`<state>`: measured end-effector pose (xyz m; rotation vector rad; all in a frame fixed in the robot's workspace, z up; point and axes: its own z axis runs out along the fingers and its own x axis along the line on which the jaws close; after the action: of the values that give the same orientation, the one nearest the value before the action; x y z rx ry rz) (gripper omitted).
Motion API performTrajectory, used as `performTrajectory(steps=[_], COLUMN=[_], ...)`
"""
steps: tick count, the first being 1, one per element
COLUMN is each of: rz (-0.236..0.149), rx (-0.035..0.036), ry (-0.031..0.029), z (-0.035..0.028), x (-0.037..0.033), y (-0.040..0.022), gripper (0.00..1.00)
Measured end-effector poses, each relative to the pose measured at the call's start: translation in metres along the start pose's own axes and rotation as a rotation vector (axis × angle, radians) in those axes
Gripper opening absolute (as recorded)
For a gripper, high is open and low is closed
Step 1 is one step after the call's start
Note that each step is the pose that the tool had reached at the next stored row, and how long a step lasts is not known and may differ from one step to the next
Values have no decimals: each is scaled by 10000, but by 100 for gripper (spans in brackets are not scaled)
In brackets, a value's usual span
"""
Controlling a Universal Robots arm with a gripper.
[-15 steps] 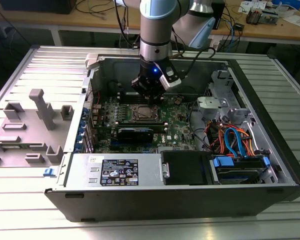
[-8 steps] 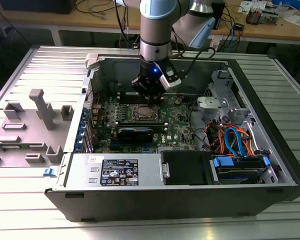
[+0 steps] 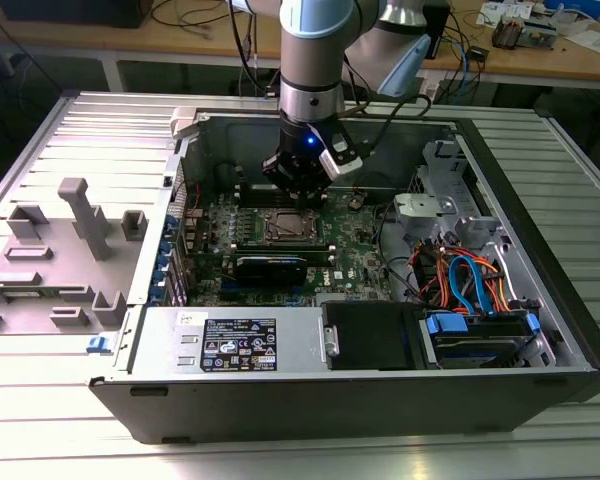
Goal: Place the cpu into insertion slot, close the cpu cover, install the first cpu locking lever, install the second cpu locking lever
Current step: 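Install the second cpu locking lever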
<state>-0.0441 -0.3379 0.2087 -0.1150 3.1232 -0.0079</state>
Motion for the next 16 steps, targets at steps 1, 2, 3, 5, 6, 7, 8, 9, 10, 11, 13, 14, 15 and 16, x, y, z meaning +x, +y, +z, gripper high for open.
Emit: performTrajectory(steps=[1, 2, 3, 5, 6, 7, 8, 9, 10, 11, 13, 14, 15, 16], rz=[0, 0, 0, 0, 0, 0, -1, -1, -1, -1, 0, 1, 1, 2], rx=[0, -1, -3, -1, -1, -1, -1, -1, -1, -1, -1, -2, -1, -2], ry=[0, 0, -1, 1, 0, 0, 0, 0, 0, -1, 0, 0, 0, 0], z=[-60, -67, -66, -67, -67, -67, -66, -66, -66, -65, -66, -65, -65, -66], x=[-1, -1, -1, 2, 2, 4, 6, 7, 8, 9, 11, 12, 12, 12], y=[0, 0, -3, -33, -45, -72, -92, -110, -122, -142, -164, -168, -174, -174], gripper=[11, 11, 11, 11, 11, 11, 11, 11, 11, 11, 11, 11, 11, 11])
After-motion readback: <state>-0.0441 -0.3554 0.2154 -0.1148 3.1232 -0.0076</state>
